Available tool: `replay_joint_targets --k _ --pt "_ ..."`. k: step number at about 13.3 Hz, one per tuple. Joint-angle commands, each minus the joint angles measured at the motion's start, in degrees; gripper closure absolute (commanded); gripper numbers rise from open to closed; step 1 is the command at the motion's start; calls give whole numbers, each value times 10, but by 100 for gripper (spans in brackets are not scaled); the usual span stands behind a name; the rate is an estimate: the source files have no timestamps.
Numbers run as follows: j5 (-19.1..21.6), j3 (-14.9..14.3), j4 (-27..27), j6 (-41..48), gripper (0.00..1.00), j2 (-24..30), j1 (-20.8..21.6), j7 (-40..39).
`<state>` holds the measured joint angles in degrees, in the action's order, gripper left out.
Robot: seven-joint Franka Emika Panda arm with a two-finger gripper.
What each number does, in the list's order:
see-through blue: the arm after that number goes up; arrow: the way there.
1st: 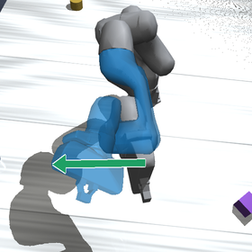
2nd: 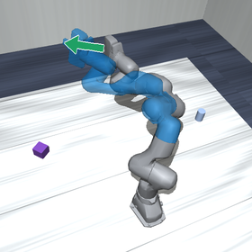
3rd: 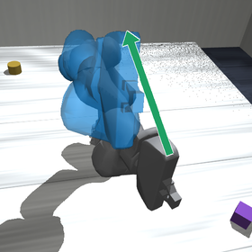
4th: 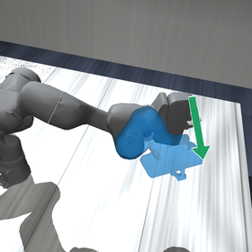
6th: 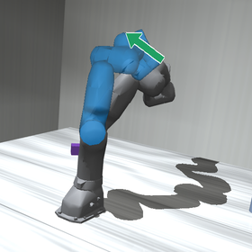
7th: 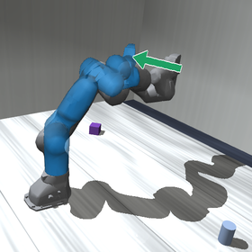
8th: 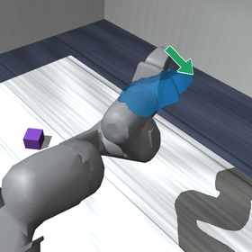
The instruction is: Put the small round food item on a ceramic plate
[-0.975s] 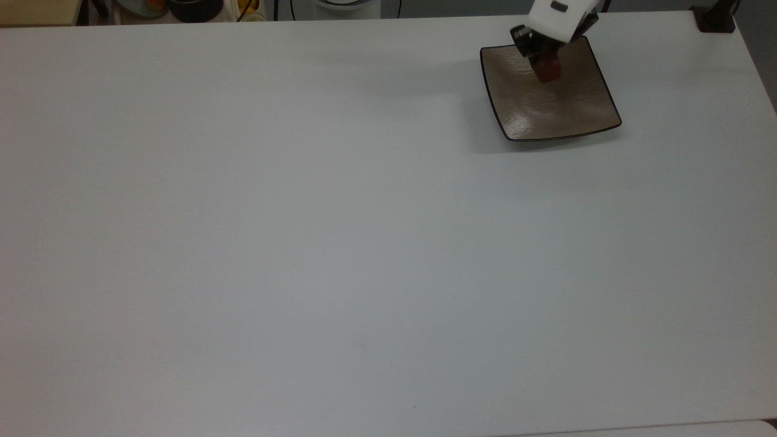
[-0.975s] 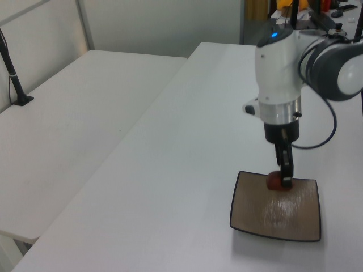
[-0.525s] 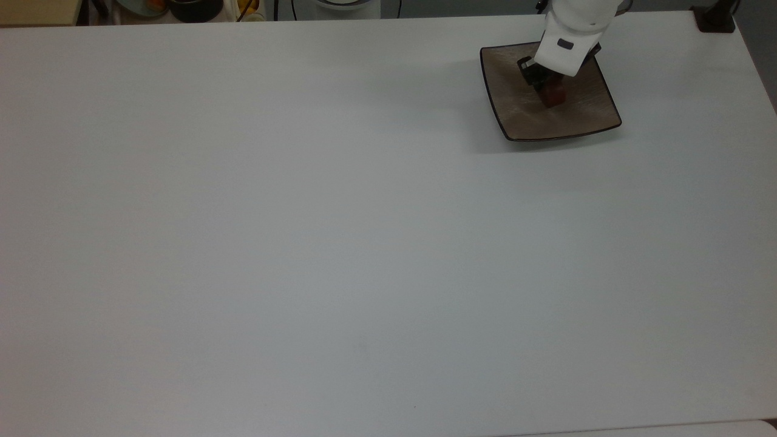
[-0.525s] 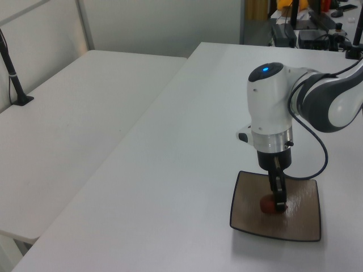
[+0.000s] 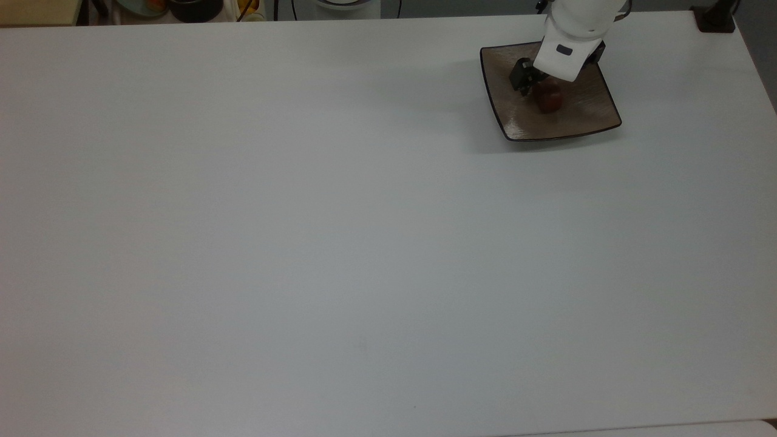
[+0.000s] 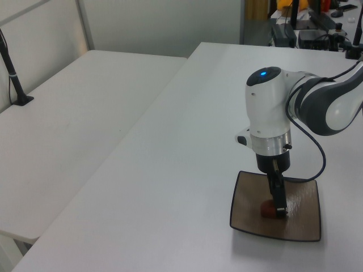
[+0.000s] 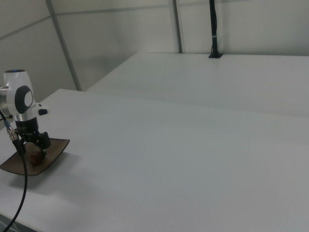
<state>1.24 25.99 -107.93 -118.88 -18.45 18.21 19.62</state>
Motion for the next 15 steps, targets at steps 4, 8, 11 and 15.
replay_joint_targets --k 4,8,11,15 --pt "-14 -55 25 7 0 95 -25 17" --pt "-14 -170 177 203 0 123 -26 14" --pt "-6 -260 177 214 0 180 -27 3" --pt "-4 -292 166 247 0 197 -62 -107"
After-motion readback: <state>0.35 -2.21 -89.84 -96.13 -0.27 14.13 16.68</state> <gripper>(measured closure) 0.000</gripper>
